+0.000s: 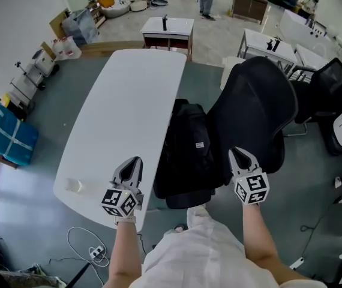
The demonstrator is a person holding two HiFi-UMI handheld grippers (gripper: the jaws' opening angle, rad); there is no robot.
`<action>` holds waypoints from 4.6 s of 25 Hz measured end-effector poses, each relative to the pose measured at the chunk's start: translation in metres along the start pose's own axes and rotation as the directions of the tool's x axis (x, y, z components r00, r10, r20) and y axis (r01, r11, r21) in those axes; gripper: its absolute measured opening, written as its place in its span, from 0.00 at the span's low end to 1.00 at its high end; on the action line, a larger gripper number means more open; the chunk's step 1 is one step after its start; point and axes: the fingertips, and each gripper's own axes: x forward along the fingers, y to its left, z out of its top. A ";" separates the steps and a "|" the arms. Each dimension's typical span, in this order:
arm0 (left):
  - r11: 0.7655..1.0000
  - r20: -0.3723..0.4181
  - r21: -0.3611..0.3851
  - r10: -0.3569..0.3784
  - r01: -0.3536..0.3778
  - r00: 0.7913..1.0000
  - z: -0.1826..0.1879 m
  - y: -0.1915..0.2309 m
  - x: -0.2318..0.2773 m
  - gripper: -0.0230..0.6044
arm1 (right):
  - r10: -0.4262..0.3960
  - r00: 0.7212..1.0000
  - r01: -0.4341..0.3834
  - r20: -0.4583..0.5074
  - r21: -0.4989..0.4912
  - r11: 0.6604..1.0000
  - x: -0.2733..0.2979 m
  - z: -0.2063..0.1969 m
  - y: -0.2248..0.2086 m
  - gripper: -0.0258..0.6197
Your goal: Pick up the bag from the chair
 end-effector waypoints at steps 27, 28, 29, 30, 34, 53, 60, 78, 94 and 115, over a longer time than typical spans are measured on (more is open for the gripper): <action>1.000 -0.154 -0.017 -0.017 0.014 0.988 -0.037 0.013 0.157 0.09 | 0.204 0.965 -0.207 -0.164 0.000 0.978 0.181 -0.039 -0.036 0.25; 1.000 -0.164 -0.016 -0.027 0.025 0.986 -0.040 0.013 0.163 0.09 | 0.207 0.963 -0.209 -0.174 0.004 0.978 0.185 -0.043 -0.036 0.25; 0.999 -0.174 -0.013 -0.038 0.036 0.984 -0.042 0.012 0.170 0.09 | 0.210 0.961 -0.213 -0.182 0.008 0.977 0.189 -0.045 -0.036 0.25; 0.999 -0.181 -0.009 -0.049 0.048 0.982 -0.044 0.012 0.177 0.09 | 0.215 0.958 -0.217 -0.189 0.009 0.976 0.193 -0.048 -0.035 0.26; 0.994 -0.208 0.011 -0.105 0.110 0.972 -0.052 0.008 0.208 0.09 | 0.234 0.949 -0.239 -0.214 0.000 0.971 0.211 -0.058 -0.035 0.28; 0.964 -0.509 0.066 -0.188 0.256 0.840 -0.146 -0.004 0.350 0.43 | 0.262 0.899 -0.278 -0.351 0.004 0.961 0.293 -0.119 -0.059 0.32; 0.973 -0.520 -0.005 -0.199 0.230 0.831 -0.162 0.003 0.370 0.43 | 0.287 0.865 -0.308 -0.412 0.015 0.951 0.331 -0.147 -0.064 0.32; 0.972 -0.448 -0.110 -0.233 0.206 0.863 -0.163 0.001 0.350 0.43 | 0.369 0.721 -0.449 -0.587 0.011 0.893 0.396 -0.199 -0.052 0.39; 0.979 -0.457 -0.068 -0.200 0.190 0.867 -0.164 0.003 0.335 0.43 | 0.401 0.775 -0.458 -0.488 0.003 0.889 0.336 -0.177 -0.034 0.10; 0.951 -0.604 0.192 -0.079 0.241 0.793 -0.217 -0.007 0.315 0.49 | 0.443 0.799 -0.478 -0.406 0.017 0.878 0.261 -0.162 -0.020 0.09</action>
